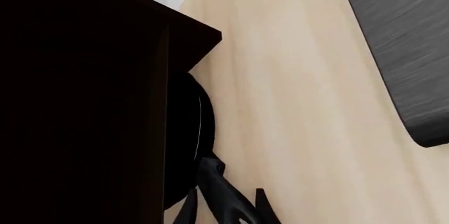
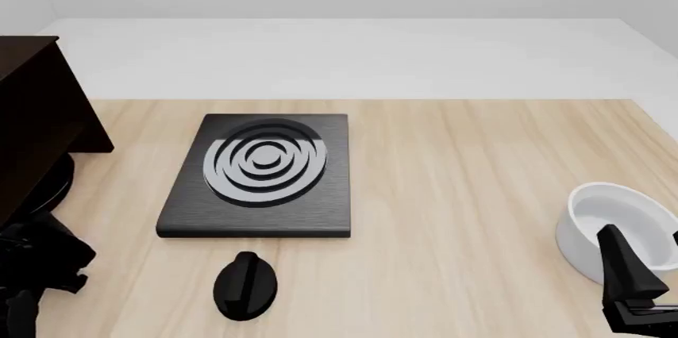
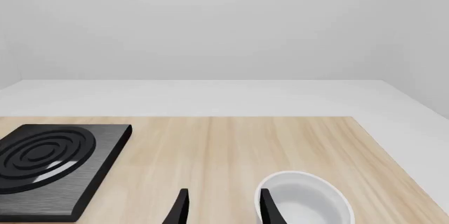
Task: Put the frying pan under the cabinet shelf.
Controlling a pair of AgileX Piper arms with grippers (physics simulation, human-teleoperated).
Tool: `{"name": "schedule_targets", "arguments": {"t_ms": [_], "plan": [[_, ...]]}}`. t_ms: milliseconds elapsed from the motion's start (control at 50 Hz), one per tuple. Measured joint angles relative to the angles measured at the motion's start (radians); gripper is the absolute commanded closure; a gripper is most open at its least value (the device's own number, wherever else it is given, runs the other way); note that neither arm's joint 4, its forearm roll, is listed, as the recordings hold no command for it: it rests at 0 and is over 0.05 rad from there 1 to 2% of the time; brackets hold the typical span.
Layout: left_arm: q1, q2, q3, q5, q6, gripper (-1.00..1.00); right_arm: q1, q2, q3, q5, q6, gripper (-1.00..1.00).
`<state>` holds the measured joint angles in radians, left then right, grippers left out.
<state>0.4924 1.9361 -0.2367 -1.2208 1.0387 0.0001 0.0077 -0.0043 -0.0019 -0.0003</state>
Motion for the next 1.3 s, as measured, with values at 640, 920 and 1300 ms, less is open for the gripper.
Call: {"name": "schedule_targets", "arguments": {"t_ms": [640,920,1300], "plan": [[-0.219,-0.452,0.179,0.555,0.59,-1.0,0.0,0.0,0.0,0.0,0.0,-1.0],[-0.238,-0.897,0.168,1.059,0.605,-1.0,0.0,0.0,0.0,0.0,0.0,-1.0],[-0.289,-1.37,0.077,1.581,0.603,-1.0,0.0,0.0,0.0,0.0,0.0,-1.0]]}}
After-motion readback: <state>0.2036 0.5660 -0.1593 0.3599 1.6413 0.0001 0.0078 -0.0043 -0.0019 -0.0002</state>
